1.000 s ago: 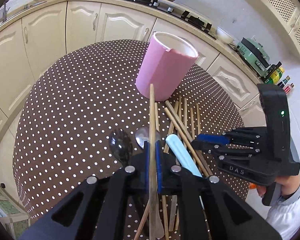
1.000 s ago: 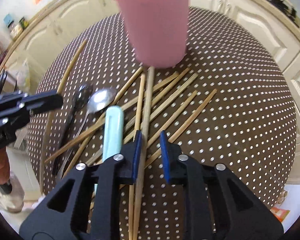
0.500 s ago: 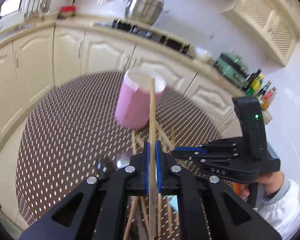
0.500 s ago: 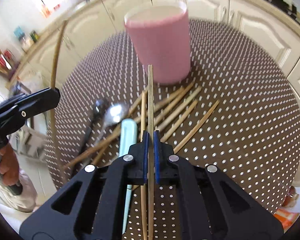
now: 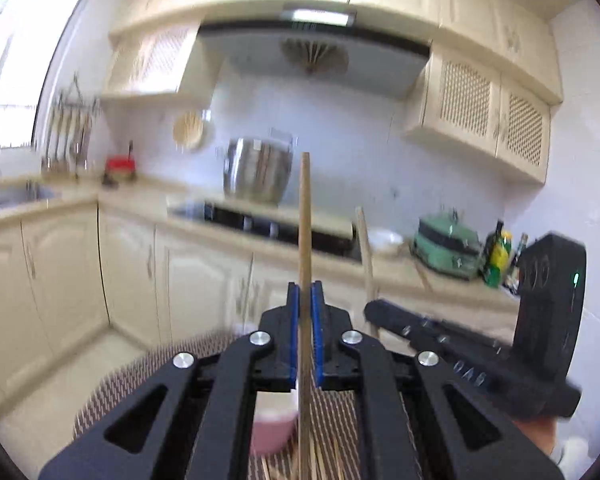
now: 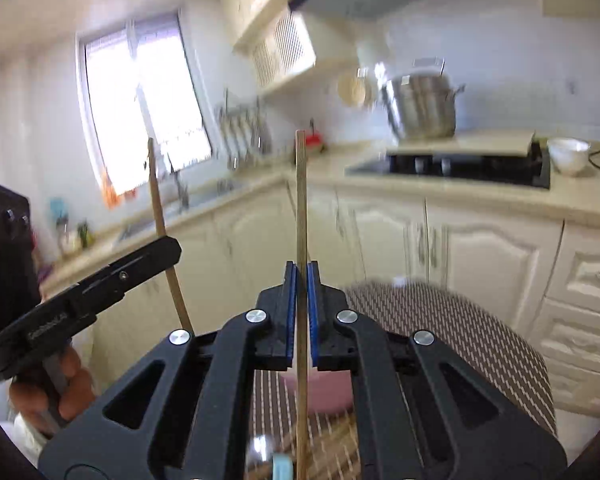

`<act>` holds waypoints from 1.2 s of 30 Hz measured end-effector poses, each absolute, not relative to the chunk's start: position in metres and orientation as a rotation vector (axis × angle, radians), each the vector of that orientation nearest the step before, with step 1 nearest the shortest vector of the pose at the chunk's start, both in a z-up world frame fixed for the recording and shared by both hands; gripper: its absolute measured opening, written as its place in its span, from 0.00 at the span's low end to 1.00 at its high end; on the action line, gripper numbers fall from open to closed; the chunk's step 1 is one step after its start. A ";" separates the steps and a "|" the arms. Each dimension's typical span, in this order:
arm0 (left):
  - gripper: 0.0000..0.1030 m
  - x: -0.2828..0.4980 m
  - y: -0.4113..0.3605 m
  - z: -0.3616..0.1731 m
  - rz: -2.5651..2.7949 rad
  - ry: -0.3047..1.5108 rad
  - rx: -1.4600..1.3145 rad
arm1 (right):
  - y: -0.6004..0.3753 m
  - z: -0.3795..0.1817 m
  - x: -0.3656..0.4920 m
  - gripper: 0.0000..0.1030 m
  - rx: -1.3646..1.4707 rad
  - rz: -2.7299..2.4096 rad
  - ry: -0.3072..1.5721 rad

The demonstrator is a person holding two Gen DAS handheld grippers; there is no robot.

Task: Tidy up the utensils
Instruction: 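Lift the chopstick with the right gripper and drop it into the pink cup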

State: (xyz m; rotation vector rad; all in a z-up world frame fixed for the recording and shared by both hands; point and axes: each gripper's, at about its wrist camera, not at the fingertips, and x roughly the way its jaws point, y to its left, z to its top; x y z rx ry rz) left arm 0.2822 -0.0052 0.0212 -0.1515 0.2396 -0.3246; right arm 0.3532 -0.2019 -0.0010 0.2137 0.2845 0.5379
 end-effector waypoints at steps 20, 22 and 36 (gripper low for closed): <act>0.07 0.343 -0.010 -0.015 -0.214 0.161 -0.134 | -0.184 -0.023 0.391 0.06 0.250 0.422 0.069; 0.07 0.344 -0.006 -0.021 -0.221 0.185 -0.142 | -0.183 -0.027 0.388 0.06 0.247 0.423 0.079; 0.55 0.328 0.016 -0.033 -0.180 0.329 -0.184 | -0.181 -0.035 0.361 0.06 0.192 0.427 0.136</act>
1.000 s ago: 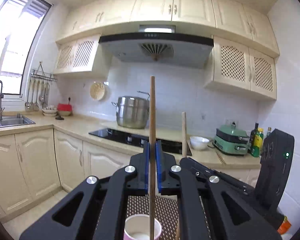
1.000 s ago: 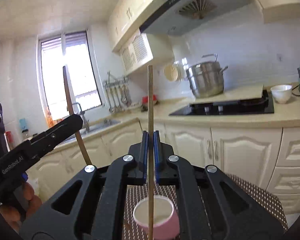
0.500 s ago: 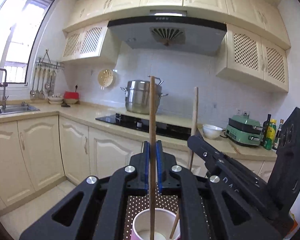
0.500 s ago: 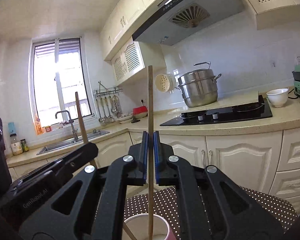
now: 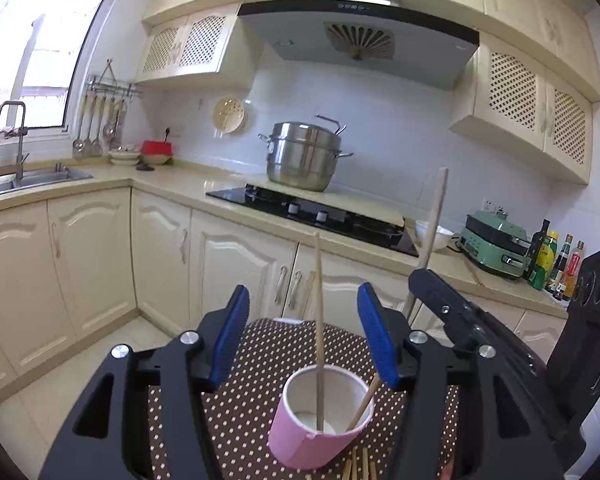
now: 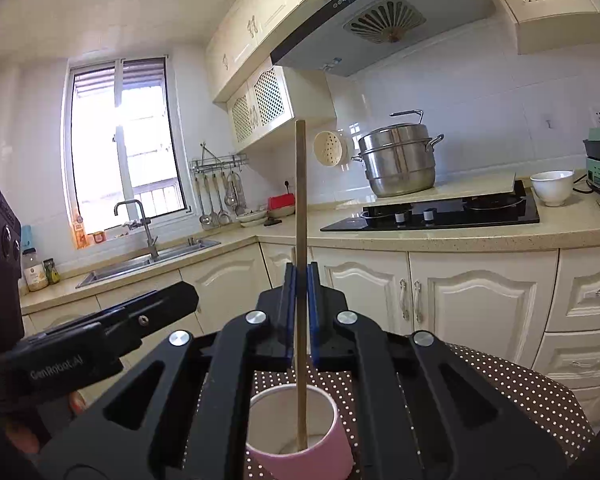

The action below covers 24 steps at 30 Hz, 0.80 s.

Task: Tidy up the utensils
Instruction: 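Lift the chopstick with the right gripper and drop it into the pink cup, then grasp the dark spoon with the left gripper while the right gripper grasps a chopstick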

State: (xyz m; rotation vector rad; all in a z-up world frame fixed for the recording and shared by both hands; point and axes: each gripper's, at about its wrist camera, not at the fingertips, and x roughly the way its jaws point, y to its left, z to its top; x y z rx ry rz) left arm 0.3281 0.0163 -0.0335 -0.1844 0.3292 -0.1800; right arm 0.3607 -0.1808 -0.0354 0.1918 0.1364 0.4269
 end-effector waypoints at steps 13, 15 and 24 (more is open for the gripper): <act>0.60 0.290 0.039 -0.040 -0.136 0.446 -0.179 | -0.183 -0.034 0.332 0.56 0.177 0.379 0.205; 0.61 0.282 0.042 -0.040 -0.131 0.457 -0.179 | -0.186 -0.031 0.325 0.56 0.178 0.372 0.200; 0.62 0.266 0.049 -0.073 -0.162 0.728 -0.147 | -0.198 -0.043 0.304 0.60 0.094 0.383 0.361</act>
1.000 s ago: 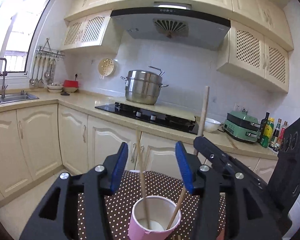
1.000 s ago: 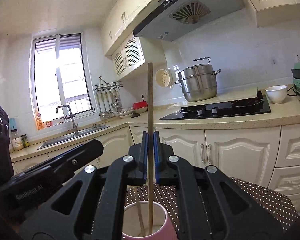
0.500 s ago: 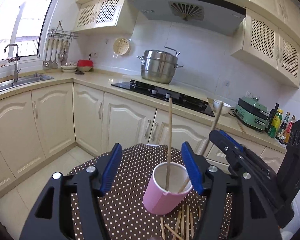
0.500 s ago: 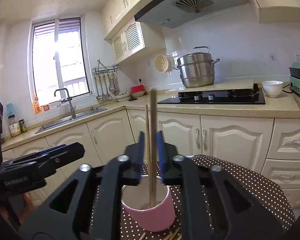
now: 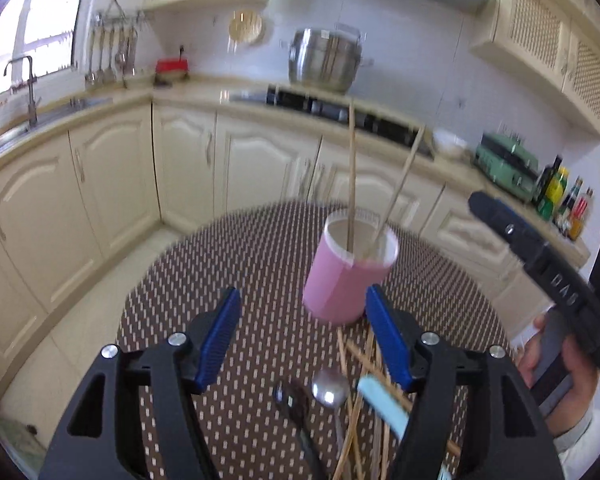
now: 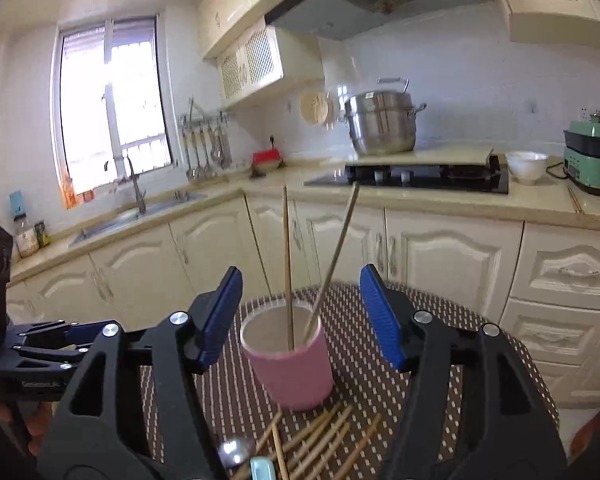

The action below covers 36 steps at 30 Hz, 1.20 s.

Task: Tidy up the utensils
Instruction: 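Grasp the dark spoon with the left gripper while the right gripper grasps a chopstick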

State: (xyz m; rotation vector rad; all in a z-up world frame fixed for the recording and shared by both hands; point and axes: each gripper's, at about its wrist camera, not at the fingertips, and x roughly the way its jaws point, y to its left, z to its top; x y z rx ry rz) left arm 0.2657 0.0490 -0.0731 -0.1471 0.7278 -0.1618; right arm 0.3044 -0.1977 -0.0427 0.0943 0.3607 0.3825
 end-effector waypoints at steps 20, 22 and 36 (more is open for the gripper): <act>0.43 0.252 0.030 -0.190 -0.105 1.148 -0.060 | -0.184 -0.136 0.293 0.59 -0.167 0.494 0.930; 0.42 0.252 0.030 -0.191 -0.101 1.145 -0.051 | -0.181 -0.140 0.294 0.54 -0.182 0.504 0.959; 0.11 0.261 0.035 -0.191 -0.114 1.108 -0.110 | -0.156 -0.164 0.317 0.28 -0.263 0.535 1.133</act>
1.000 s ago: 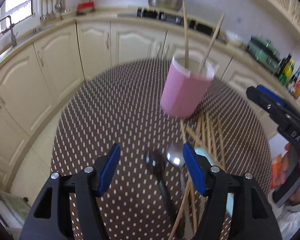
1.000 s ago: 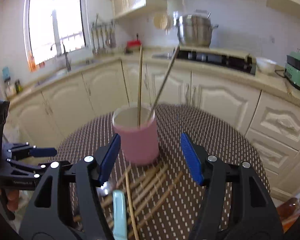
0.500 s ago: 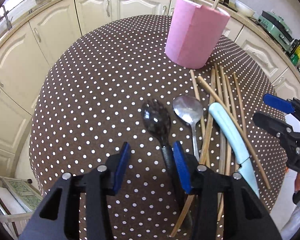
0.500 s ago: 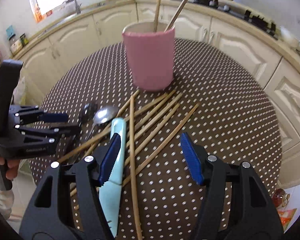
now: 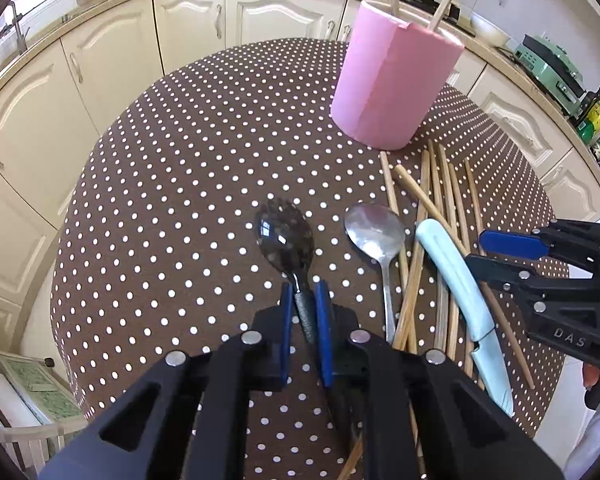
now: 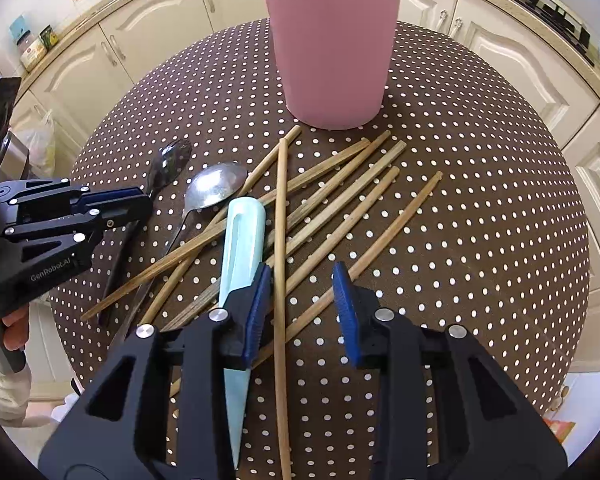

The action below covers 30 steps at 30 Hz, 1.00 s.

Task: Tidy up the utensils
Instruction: 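Grasp the dark spoon with the left gripper while the right gripper grasps a chopstick, then carry the dark spoon and chopstick over the pink cup and release both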

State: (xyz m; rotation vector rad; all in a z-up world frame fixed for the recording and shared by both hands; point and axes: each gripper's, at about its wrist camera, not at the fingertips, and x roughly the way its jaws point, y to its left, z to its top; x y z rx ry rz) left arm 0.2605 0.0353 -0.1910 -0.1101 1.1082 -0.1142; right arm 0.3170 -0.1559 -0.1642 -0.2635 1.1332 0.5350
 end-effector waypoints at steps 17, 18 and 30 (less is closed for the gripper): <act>0.02 0.248 0.051 -0.137 -0.176 0.871 -0.167 | -0.149 -0.140 0.331 0.06 -0.182 0.556 1.008; 0.02 0.245 0.050 -0.132 -0.180 0.847 -0.168 | -0.155 -0.135 0.330 0.06 -0.165 0.561 0.981; 0.00 0.227 0.028 -0.066 -0.283 0.602 -0.165 | -0.194 -0.057 0.314 0.06 0.031 0.603 0.667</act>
